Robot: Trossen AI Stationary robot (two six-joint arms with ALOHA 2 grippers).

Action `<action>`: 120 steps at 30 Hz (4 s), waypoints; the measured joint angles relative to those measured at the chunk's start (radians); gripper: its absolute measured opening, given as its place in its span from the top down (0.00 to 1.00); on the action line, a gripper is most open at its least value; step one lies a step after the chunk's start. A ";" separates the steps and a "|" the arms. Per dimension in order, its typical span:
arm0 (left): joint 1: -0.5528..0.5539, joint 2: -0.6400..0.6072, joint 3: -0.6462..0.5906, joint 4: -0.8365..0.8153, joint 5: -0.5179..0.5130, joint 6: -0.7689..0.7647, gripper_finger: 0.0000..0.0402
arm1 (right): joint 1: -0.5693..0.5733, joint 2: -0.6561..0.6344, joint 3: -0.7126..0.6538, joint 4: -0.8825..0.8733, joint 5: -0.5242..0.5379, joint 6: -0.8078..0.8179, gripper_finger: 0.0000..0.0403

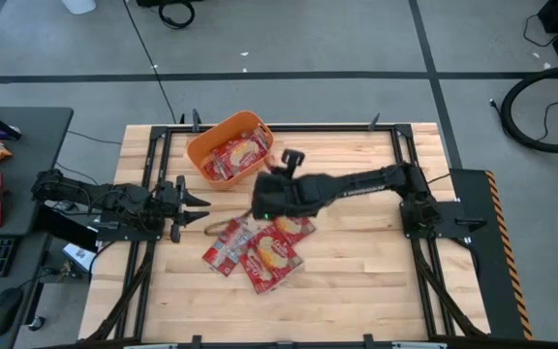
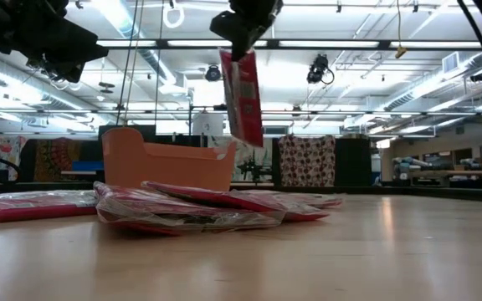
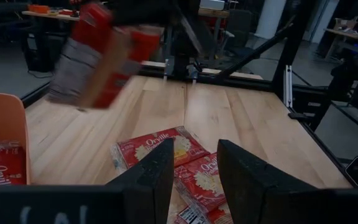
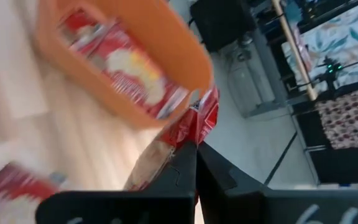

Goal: Sort popcorn bags into baskets
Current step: Put the red popcorn bag into the orange bin

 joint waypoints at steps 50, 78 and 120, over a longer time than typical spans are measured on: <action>0.000 0.000 0.000 -0.017 0.000 0.005 0.68 | -0.481 0.000 -0.325 1.021 -1.011 -0.101 0.86; 0.000 0.069 0.000 -0.008 0.000 -0.028 0.68 | -0.073 -0.003 -0.292 0.163 -0.687 0.035 0.72; -0.122 1.436 0.694 -0.073 -0.097 0.275 0.38 | 0.257 -0.596 -1.264 1.059 -0.095 0.109 0.73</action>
